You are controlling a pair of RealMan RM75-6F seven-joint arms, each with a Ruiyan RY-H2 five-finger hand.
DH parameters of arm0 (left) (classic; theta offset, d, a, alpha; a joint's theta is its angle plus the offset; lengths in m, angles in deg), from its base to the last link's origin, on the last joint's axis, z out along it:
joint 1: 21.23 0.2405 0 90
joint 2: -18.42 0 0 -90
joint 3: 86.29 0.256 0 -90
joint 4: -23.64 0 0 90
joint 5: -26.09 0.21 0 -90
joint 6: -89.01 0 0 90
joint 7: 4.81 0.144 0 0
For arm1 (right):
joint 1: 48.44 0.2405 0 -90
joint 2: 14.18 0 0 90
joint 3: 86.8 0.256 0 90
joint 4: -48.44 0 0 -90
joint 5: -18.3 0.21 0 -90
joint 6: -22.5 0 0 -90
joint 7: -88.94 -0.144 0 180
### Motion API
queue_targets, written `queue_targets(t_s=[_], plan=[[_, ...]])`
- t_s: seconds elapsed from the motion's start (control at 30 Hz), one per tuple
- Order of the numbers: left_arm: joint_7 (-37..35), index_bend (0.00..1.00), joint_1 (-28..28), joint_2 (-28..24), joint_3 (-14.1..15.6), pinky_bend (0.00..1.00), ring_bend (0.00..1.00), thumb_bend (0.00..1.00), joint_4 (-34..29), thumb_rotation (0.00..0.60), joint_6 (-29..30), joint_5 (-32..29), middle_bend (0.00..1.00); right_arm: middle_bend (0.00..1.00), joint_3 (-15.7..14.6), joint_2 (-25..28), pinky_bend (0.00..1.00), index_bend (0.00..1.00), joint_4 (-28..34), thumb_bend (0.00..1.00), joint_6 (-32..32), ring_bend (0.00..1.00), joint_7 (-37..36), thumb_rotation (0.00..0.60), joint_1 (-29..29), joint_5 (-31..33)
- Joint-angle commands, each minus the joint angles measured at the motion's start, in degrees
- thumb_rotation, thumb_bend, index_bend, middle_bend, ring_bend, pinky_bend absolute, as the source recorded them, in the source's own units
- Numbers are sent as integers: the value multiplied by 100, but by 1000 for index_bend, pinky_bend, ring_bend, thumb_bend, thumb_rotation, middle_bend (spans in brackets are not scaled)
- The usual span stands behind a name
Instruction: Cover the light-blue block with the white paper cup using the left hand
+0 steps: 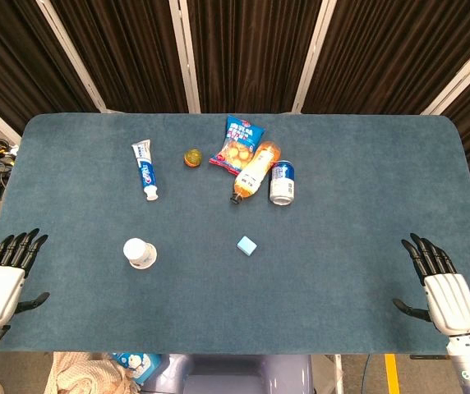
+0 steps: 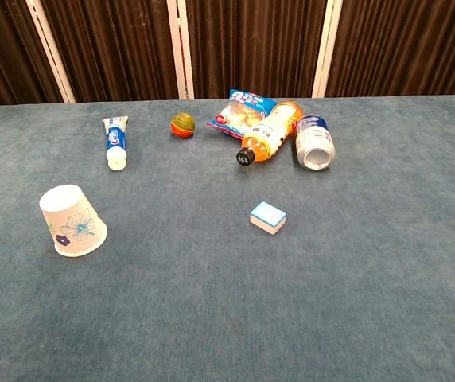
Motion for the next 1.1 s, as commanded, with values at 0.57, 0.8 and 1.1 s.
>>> queue_targets(t_s=[0.57,0.8,1.1], plan=[[-6,0,-25,-56,26,0,0,0,-43,600,-118,-48,0,0,5,-17,115,0,26,90,-44,0,48,600,26,6],[133,0,-114,-133,17,94,3,0,-161,600,-203,23,0,0,-4,-14,115,0,26,90,-31,0,51,600,15,2],[585,24,-786,-256,-330,210,76,13,-734,600,-1092,-301,81,0,-17,7,115,0,28,90,-4,0,-11,600,-17,14]])
